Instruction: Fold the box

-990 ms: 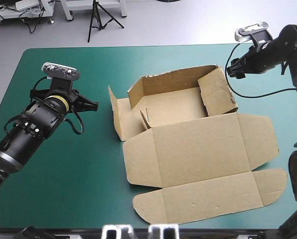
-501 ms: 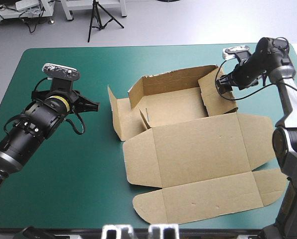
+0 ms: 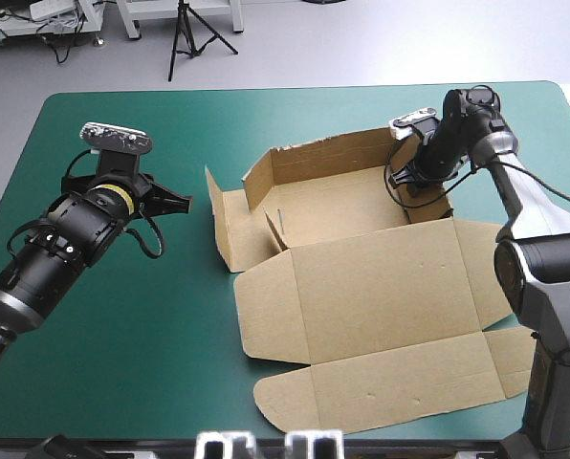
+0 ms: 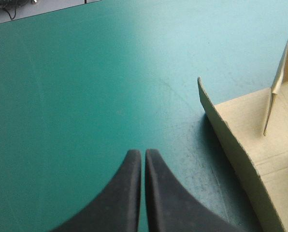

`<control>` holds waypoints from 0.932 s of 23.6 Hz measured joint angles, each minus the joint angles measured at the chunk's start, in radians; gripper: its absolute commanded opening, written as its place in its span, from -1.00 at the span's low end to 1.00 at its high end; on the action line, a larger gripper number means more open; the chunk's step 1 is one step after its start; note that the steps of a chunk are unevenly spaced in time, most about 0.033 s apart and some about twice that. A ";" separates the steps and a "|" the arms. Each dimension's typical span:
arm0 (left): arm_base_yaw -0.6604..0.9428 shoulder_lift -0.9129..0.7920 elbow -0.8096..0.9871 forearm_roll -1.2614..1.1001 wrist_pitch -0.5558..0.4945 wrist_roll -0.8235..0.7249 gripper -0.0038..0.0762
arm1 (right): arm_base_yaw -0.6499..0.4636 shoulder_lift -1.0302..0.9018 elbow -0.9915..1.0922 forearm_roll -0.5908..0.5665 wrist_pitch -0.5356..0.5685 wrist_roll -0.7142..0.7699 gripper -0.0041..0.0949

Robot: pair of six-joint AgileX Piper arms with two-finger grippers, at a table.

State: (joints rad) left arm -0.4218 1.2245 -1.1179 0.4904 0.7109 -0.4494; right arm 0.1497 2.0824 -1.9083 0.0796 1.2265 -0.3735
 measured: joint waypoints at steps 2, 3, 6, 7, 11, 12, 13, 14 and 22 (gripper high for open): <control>0.000 0.000 0.000 -0.001 0.002 -0.001 -0.87 | 0.000 0.000 0.000 -0.024 -0.003 0.000 -0.95; 0.000 0.000 0.000 -0.001 0.004 -0.001 -0.87 | 0.000 0.000 0.000 -0.027 -0.005 0.006 -0.95; 0.000 0.000 0.000 -0.003 0.004 -0.003 -0.87 | 0.000 -0.007 0.000 -0.008 -0.010 0.011 -0.95; 0.000 0.000 0.000 -0.003 0.005 -0.004 -0.87 | 0.000 -0.020 0.000 -0.003 -0.004 0.009 -0.95; 0.005 0.000 0.000 -0.003 -0.001 -0.025 -0.75 | -0.023 -0.142 0.000 0.026 0.003 -0.002 -0.95; 0.014 0.000 0.000 -0.003 -0.008 -0.037 -0.68 | -0.039 -0.176 0.000 0.045 0.003 -0.015 -0.95; 0.027 0.000 0.000 -0.004 -0.016 -0.046 -0.61 | -0.059 -0.210 0.000 0.072 0.007 -0.030 -0.95; 0.041 0.000 0.000 -0.004 -0.022 -0.053 -0.55 | -0.078 -0.244 0.000 0.099 0.007 -0.044 -0.95; 0.265 0.000 0.000 -0.133 -0.077 0.007 -0.19 | -0.297 -0.437 0.000 0.371 0.007 -0.132 -0.95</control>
State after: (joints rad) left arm -0.1565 1.2245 -1.1179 0.3569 0.6334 -0.4428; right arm -0.1478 1.6450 -1.9083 0.4503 1.2331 -0.5054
